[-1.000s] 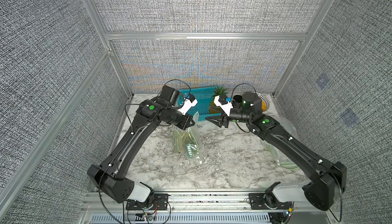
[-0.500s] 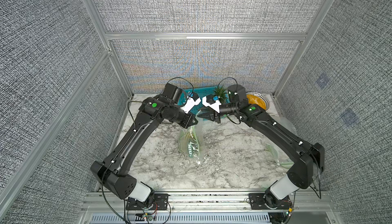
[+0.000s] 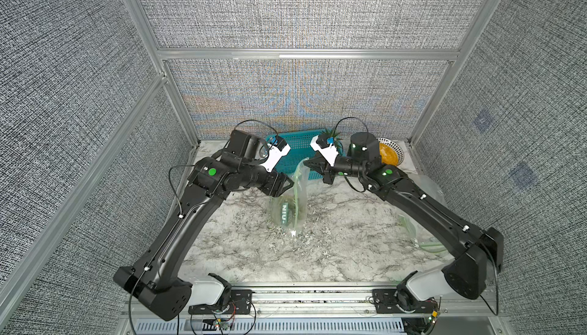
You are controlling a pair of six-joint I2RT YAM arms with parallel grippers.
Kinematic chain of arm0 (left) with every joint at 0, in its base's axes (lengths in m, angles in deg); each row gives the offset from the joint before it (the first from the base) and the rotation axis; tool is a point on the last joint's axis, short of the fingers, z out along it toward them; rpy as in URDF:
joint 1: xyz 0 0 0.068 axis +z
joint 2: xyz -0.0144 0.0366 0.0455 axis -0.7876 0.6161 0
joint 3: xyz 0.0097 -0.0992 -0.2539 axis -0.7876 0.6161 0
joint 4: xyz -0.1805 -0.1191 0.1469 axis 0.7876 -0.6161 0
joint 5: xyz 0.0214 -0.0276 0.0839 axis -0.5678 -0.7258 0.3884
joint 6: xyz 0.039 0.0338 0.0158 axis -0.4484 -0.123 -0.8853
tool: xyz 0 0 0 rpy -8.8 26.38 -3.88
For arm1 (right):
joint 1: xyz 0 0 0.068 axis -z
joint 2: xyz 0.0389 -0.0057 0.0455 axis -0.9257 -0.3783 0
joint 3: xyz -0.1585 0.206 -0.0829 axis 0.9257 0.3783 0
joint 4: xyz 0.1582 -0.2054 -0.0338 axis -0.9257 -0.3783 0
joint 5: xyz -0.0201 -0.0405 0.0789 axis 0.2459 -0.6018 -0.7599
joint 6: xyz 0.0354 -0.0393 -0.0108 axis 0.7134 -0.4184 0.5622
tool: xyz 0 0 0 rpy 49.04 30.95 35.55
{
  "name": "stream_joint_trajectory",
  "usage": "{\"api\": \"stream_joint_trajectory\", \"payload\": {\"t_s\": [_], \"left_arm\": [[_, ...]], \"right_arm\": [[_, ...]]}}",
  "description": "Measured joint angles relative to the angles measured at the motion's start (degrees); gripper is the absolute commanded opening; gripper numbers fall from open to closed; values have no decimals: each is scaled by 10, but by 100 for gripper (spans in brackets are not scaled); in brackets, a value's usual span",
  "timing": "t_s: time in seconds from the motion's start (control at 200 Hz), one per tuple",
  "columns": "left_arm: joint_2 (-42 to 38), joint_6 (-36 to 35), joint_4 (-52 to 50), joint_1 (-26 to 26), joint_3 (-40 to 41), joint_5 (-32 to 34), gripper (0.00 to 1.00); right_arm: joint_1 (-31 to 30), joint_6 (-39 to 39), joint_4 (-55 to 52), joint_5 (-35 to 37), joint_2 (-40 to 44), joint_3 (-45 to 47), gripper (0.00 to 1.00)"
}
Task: Open the zip-top bag and take out the pineapple
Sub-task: Pick up the zipper food storage bag at the center of the board.
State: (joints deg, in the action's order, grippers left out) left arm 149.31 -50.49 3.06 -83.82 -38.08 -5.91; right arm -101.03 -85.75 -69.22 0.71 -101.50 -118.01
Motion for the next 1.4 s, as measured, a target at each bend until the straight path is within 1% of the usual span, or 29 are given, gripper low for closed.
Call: {"api": "stream_joint_trajectory", "payload": {"t_s": [0.105, 0.17, 0.29, 0.415, 0.501, 0.571, 0.611, 0.776, 0.881, 0.986, 1.126, 1.246, 1.402], "left_arm": [[-41, 5, 11, -2, 39, -10, 73], [-66, 15, 21, -5, 70, -19, 74], [-103, 25, 46, -10, 132, -34, 74], [-119, 41, 77, -12, 182, -30, 74], [-122, 50, 100, -13, 202, 7, 75], [-126, 59, 120, -13, 219, 46, 79], [-131, 64, 135, -13, 235, 68, 82], [-139, 80, 205, -12, 301, 143, 85], [-131, 96, 258, 0, 329, 160, 86], [-122, 116, 326, 27, 360, 137, 85], [-109, 159, 414, 68, 406, 74, 85], [-105, 183, 471, 76, 426, 30, 85], [-104, 183, 530, 80, 443, -27, 84]], "right_arm": [[0, 49, 10, 56, 25, 22, 0], [2, 73, 11, 82, 36, 28, 0], [2, 103, 10, 112, 43, 30, 0], [2, 120, 7, 127, 44, 34, 0], [2, 129, 1, 132, 47, 38, 0], [2, 136, 1, 135, 52, 43, 0], [2, 136, 1, 135, 56, 46, 0], [3, 140, 3, 130, 71, 56, 0], [7, 141, 3, 127, 86, 68, 0], [25, 150, 16, 113, 116, 102, 0], [66, 166, 47, 95, 162, 163, 0], [108, 184, 61, 78, 195, 211, 0], [161, 207, 70, 63, 222, 253, 0]]}}
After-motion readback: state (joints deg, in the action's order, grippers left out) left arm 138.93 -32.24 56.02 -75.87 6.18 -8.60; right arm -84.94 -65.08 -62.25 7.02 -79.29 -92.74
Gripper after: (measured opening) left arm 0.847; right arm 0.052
